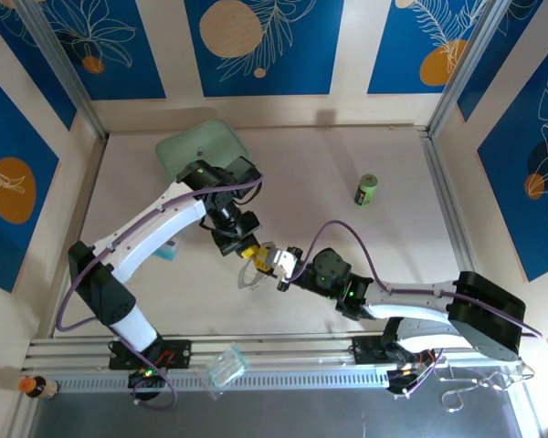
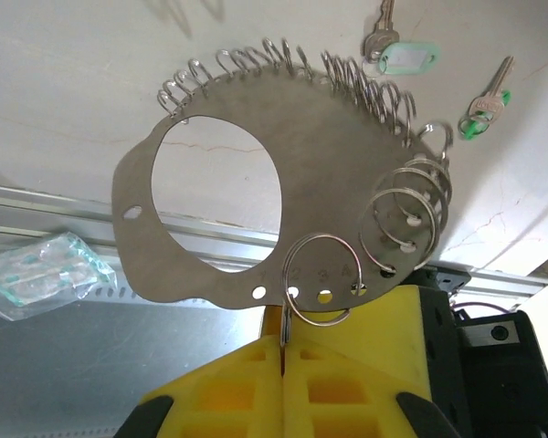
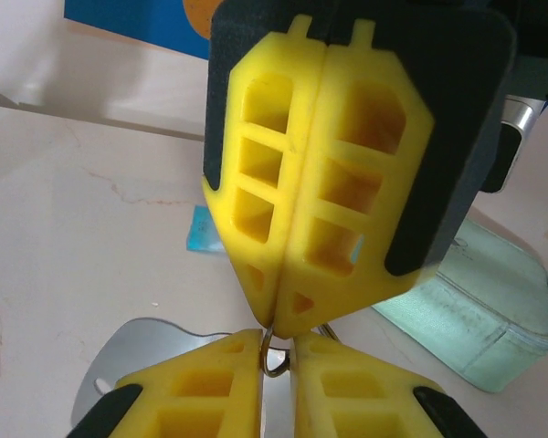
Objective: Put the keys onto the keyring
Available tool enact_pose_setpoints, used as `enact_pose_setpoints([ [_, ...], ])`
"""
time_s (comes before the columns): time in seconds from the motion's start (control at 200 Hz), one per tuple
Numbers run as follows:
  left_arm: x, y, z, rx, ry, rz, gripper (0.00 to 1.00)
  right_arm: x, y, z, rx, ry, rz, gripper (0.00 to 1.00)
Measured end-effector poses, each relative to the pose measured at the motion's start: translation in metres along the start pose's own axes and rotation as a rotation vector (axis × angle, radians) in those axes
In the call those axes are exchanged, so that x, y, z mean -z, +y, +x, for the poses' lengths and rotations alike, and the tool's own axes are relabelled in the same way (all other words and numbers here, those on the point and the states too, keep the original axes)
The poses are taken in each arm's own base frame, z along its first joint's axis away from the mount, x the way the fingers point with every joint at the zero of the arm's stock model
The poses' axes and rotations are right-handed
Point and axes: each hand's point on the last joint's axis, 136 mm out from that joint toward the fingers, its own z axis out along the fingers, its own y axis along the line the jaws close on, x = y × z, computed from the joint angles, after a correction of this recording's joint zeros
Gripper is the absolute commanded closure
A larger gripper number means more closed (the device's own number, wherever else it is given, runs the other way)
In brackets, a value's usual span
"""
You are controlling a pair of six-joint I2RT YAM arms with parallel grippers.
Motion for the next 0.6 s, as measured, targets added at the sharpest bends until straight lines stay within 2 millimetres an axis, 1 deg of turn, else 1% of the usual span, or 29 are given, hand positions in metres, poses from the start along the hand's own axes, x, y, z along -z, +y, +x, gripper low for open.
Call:
enact_pose_setpoints([
  [0.06,0.000,0.000,0.000,0.006,-0.001,-0.001,1.00,-0.001,0.000,0.001,0.001,0.003,0.006,0.88],
  [0.215,-0.006,-0.002,-0.006,0.033,-0.006,0.013,1.00,-0.003,0.001,0.008,0.015,0.030,0.025,1.00],
  [0.28,-0.008,-0.004,-0.008,0.036,-0.013,0.033,0.83,-0.003,-0.001,0.011,0.019,0.047,0.038,1.00],
  [0.335,-0.009,-0.005,-0.010,0.033,-0.021,0.048,0.66,-0.003,-0.004,0.013,0.016,0.053,0.049,1.00],
  [0.39,-0.006,-0.007,-0.010,0.025,-0.035,0.074,0.55,-0.003,-0.007,0.015,0.011,0.059,0.058,1.00],
  [0.41,-0.004,-0.009,-0.011,0.013,-0.051,0.090,0.52,-0.003,-0.007,0.015,0.008,0.060,0.057,1.00],
  [0.52,0.016,-0.030,-0.023,-0.087,-0.178,0.221,0.49,-0.001,-0.007,0.011,-0.013,0.044,0.037,1.00],
  [0.6,0.034,-0.038,-0.036,-0.189,-0.317,0.307,0.52,0.003,-0.008,0.006,-0.032,0.027,0.018,1.00],
])
